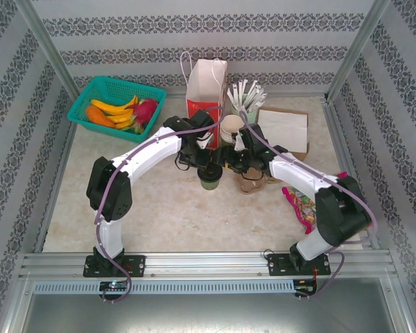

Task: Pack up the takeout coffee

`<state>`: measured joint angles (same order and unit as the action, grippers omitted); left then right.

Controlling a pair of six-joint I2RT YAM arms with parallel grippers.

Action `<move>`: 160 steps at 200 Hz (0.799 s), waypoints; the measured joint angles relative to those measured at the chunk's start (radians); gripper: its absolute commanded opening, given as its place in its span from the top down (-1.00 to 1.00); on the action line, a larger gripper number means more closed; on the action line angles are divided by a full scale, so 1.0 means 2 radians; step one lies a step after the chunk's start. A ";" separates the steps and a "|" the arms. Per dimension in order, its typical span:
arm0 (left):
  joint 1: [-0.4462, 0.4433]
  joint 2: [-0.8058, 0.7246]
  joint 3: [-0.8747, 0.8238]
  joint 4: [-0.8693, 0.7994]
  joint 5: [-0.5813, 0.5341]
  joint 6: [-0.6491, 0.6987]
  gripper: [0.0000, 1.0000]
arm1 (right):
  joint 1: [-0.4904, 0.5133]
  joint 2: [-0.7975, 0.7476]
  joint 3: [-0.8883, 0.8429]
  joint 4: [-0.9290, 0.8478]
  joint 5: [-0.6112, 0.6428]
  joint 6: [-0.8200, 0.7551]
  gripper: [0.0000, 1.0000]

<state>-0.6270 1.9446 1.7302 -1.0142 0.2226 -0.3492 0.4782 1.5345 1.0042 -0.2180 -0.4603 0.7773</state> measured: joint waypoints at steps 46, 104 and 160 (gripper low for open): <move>0.000 0.000 0.000 0.000 0.000 -0.009 1.00 | 0.032 -0.059 -0.058 0.001 0.058 -0.018 -0.63; 0.000 0.000 0.000 0.000 0.000 -0.013 1.00 | 0.067 -0.094 -0.118 0.023 0.095 -0.037 -0.96; 0.000 0.000 0.000 0.000 0.001 -0.013 1.00 | 0.078 -0.095 -0.120 0.034 0.134 -0.048 -0.96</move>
<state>-0.6273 1.9450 1.7302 -1.0134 0.2237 -0.3752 0.6346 1.3445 0.7635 -0.1501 -0.1913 0.6804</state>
